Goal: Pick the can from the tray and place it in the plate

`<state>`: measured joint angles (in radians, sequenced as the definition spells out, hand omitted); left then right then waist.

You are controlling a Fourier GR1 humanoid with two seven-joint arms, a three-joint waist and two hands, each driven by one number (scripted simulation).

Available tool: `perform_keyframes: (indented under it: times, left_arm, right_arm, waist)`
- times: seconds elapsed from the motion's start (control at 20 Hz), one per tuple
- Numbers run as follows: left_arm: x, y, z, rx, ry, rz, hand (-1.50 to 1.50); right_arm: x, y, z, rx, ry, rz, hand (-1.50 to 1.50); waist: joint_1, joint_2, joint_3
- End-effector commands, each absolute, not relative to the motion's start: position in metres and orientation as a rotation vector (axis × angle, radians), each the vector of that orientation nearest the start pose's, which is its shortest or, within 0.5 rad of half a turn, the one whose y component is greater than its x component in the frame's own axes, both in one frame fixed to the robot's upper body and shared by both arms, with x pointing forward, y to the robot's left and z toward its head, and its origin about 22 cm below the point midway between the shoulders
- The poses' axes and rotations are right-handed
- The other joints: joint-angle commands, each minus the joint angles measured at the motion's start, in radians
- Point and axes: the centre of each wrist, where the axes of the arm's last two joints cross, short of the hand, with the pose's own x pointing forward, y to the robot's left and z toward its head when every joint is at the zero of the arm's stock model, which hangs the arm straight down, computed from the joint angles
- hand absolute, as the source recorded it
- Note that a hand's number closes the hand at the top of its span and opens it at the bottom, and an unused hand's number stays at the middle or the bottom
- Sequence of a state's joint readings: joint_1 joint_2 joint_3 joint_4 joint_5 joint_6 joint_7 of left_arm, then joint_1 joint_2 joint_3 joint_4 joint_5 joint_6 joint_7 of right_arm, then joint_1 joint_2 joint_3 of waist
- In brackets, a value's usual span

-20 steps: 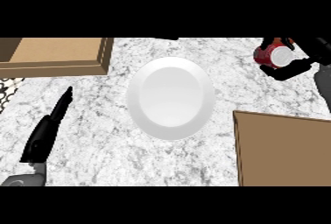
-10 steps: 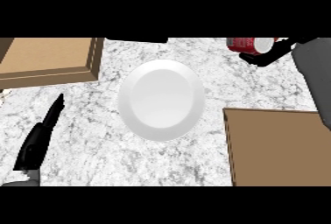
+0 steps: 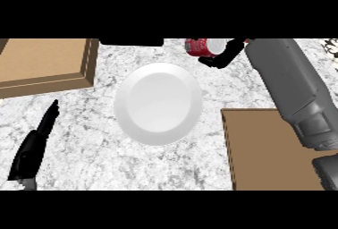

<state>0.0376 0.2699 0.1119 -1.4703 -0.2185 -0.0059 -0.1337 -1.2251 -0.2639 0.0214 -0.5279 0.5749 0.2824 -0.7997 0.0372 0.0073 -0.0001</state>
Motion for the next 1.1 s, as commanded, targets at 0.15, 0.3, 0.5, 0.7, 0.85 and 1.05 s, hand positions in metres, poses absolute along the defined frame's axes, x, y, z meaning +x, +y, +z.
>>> perform_keyframes:
  times: [0.15, 0.3, 0.5, 0.7, 0.85, 1.05]
  left_arm:
    - [0.215, 0.333, -0.005, 0.456, -1.508, -0.317, 0.0]
    - [0.226, 0.334, 0.01, 0.459, -1.516, -0.297, 0.0]
    - [0.223, 0.322, -0.005, 0.455, -1.54, -0.312, 0.0]
    - [0.236, 0.334, 0.009, 0.42, -1.533, -0.333, 0.0]
    - [0.231, 0.327, -0.008, 0.426, -1.526, -0.335, 0.0]
    - [0.238, 0.32, 0.003, 0.424, -1.546, -0.36, 0.0]
  right_arm:
    - [0.458, -0.086, 0.178, 0.13, -1.997, 1.492, 1.5]
    - [0.449, -0.06, 0.163, 0.146, -1.968, 1.555, 1.5]
    - [0.443, -0.045, 0.138, 0.121, -1.91, 1.59, 1.5]
    - [0.428, -0.049, 0.093, 0.162, -1.846, 1.623, 1.5]
    - [0.431, -0.054, 0.093, 0.242, -1.707, 1.459, 1.5]
    - [0.426, -0.048, 0.084, 0.108, -1.654, 1.461, -1.5]
  waist:
    - [-0.017, -0.007, 0.0]
    - [-0.015, -0.005, 0.0]
    - [-0.004, 0.001, 0.0]
    - [0.014, 0.001, 0.0]
    - [0.021, 0.002, -0.001]
    - [0.046, 0.007, 0.0]
